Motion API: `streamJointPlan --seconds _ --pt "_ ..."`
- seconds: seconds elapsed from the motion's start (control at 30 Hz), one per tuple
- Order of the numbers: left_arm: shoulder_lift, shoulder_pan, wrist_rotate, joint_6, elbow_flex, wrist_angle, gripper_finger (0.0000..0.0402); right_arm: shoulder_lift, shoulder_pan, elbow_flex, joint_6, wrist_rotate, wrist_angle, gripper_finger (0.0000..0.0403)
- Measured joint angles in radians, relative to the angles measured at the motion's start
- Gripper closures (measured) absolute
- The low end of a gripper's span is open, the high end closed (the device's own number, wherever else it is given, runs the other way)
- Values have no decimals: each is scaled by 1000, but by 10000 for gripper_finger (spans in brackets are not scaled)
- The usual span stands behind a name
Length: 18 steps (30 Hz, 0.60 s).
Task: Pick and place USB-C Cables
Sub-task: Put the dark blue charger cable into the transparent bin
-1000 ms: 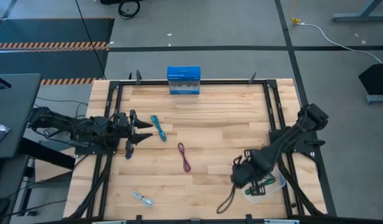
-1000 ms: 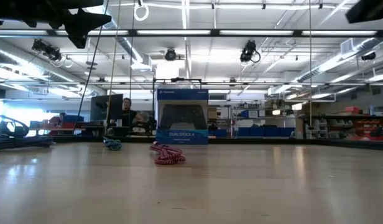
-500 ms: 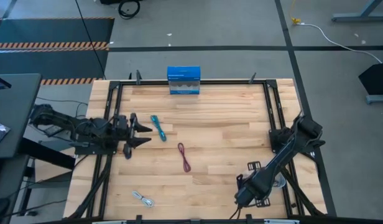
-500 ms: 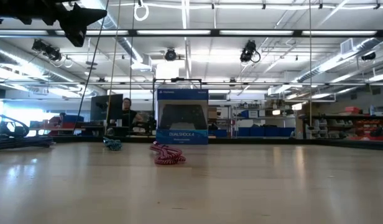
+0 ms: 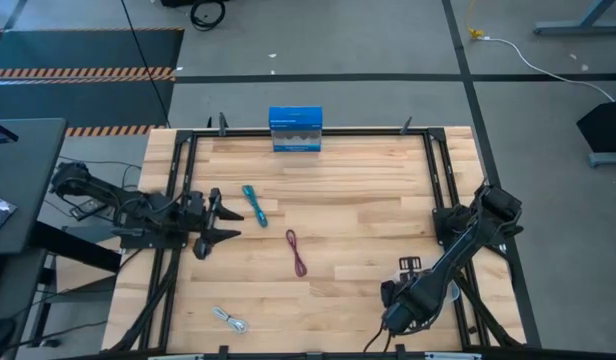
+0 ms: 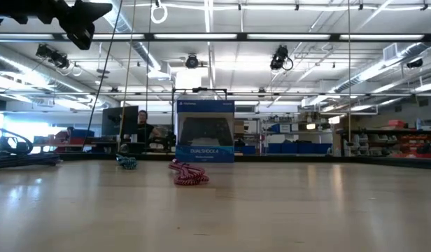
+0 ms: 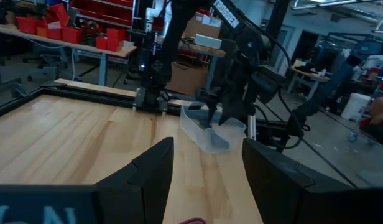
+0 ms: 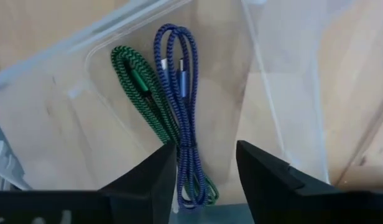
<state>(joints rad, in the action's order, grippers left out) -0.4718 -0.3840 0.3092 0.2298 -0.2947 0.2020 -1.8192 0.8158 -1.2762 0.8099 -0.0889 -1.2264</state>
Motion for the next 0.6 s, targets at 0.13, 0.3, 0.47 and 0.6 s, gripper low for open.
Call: streamJointPlan --seconds 0.13,0.3,0.47,0.6 --pt "0 -19 0 1 0 0 202 1 1 0 0 42 -15 231" --pt "0 -24 0 23 0 -56 202 1 0 0 4 75 -5 231" --pt "-1 -24 16 96 0 -142 202 8 -1 -2 29 115 84 231" --pt "-6 -24 51 115 0 -144 202 12 -30 -51 11 158 132 232"
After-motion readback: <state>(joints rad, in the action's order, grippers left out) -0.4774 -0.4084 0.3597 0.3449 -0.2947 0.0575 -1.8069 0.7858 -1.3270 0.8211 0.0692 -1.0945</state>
